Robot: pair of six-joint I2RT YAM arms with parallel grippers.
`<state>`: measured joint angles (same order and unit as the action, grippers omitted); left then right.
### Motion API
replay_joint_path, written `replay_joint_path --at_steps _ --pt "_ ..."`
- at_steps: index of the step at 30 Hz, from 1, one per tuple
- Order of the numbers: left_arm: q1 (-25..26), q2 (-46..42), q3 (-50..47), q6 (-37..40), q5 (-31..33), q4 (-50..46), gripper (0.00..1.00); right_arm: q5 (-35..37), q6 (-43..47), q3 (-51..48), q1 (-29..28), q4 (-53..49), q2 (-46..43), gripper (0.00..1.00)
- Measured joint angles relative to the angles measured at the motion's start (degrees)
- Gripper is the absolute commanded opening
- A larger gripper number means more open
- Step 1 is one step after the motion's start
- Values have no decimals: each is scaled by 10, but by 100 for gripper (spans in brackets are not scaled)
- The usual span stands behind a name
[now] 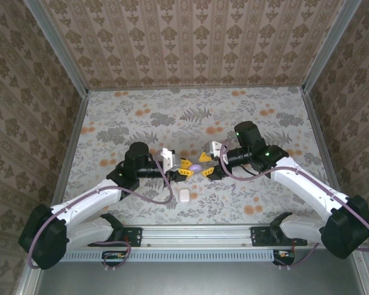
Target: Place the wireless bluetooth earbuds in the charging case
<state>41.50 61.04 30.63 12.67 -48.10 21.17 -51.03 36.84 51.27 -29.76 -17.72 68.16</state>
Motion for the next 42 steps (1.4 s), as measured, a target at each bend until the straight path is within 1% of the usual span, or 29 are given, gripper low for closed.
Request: replay_joint_path --at_steps 2,4,9,13,14,17,18,20,26,34,41,42 --pt "0 0 0 -5 -3 6 19 -16 -12 0 0 13 2 49" --pt "0 0 0 -9 -6 12 19 -28 -18 0 0 22 5 45" --pt "-3 0 0 -18 -9 20 18 -48 -30 0 0 33 16 30" --pt "-4 1 0 -31 -12 22 19 -52 -28 1 2 35 21 21" --pt "-7 1 -1 -34 -12 23 23 -52 -27 1 2 35 21 20" --pt "-7 1 -1 -41 -12 25 40 -52 -23 7 2 27 21 19" --pt "-7 1 -1 -40 -12 24 44 -50 -19 12 1 17 22 19" --pt "-6 1 -1 -30 -9 15 47 -38 -7 24 -2 -3 24 19" --pt "6 1 2 0 4 -30 46 12 35 50 -19 -64 24 19" --pt "9 2 3 11 6 -45 39 36 54 65 -37 -89 32 19" --pt "13 9 5 12 6 -49 28 42 55 68 -46 -97 40 19" --pt "13 9 5 11 6 -50 26 42 54 68 -46 -97 40 19"
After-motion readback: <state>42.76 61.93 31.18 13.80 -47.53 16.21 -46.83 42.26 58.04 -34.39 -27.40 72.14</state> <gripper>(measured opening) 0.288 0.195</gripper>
